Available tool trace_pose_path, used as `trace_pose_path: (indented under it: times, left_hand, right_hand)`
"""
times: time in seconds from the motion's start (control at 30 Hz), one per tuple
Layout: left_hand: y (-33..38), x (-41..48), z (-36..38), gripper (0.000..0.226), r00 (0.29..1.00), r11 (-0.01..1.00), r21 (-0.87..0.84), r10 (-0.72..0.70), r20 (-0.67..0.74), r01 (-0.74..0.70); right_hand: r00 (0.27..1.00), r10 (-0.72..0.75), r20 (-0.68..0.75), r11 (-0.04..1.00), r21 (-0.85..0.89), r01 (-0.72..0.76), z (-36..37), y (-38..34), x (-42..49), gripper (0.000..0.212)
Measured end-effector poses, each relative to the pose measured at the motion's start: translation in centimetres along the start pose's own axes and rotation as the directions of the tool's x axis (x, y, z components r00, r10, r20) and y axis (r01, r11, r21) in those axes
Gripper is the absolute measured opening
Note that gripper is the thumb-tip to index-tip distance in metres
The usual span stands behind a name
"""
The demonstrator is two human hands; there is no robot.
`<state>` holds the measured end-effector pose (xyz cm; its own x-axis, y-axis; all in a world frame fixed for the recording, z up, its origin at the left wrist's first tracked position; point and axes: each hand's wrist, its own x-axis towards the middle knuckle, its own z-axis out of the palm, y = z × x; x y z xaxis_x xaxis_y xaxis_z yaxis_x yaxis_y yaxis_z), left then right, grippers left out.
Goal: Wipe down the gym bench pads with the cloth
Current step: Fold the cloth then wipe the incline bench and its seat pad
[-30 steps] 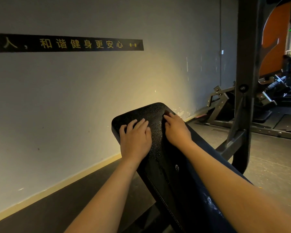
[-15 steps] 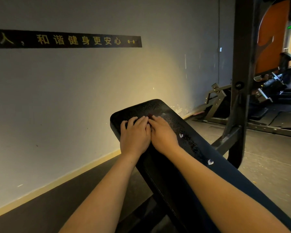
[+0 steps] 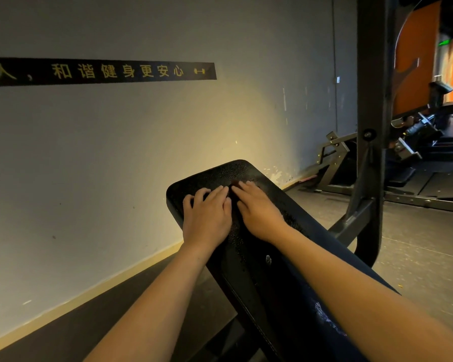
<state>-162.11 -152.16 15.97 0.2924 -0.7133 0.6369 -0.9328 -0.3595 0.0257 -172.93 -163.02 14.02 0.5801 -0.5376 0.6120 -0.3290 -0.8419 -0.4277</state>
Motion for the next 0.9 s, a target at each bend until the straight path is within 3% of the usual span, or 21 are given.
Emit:
trace_pose_path:
  times: [0.1,0.23,0.43,0.6,0.77,0.9]
  left_hand:
    - [0.3,1.3,-0.2,0.048,0.999,1.0,0.02,0.016,0.048,-0.017]
    - [0.4,2.6,0.1,0.046,0.998,1.0,0.005,0.011,0.065,-0.011]
    - [0.9,5.7,1.3,0.047,0.999,0.999,-0.051,-0.004,0.053,0.007]
    - [2.0,7.2,2.6,0.045,0.999,0.998,0.03,0.049,-0.005,-0.049]
    - [2.0,7.3,2.8,0.043,1.0,0.998,-0.064,-0.003,-0.02,0.001]
    - [2.1,7.0,2.7,0.043,0.999,0.999,-0.034,0.012,-0.045,-0.013]
  right_hand:
    - [0.999,0.032,0.022,0.999,-0.034,-0.031,-0.5,1.7,2.0,0.047]
    - [0.981,0.167,-0.096,0.984,-0.041,-0.172,-0.9,3.7,4.1,0.041]
    - [0.999,-0.005,-0.043,0.999,0.043,0.007,-0.3,3.5,4.6,0.045]
    - [0.986,0.134,-0.095,0.991,0.032,-0.132,-0.9,4.9,8.2,0.046]
    - [0.998,-0.007,-0.058,0.996,0.093,0.012,0.2,4.4,6.4,0.045]
    - [0.998,0.035,-0.052,0.997,0.064,-0.032,-0.5,5.1,8.1,0.045]
